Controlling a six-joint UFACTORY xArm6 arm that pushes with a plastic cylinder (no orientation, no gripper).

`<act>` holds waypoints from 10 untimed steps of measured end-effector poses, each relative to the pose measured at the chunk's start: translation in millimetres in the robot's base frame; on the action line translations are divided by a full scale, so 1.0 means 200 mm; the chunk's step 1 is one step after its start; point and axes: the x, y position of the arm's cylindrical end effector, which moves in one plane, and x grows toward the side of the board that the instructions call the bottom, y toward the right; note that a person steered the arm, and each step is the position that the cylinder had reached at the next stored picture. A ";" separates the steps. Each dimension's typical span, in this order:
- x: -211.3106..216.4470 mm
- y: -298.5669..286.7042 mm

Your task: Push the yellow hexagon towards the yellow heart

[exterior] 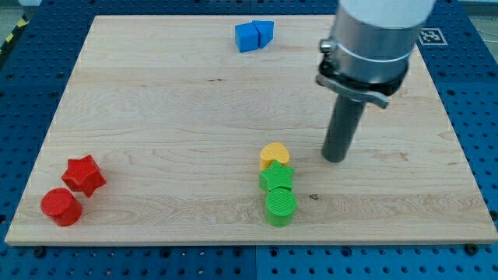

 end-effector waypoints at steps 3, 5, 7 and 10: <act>-0.22 0.52; -0.68 0.61; -0.62 0.37; -0.44 0.21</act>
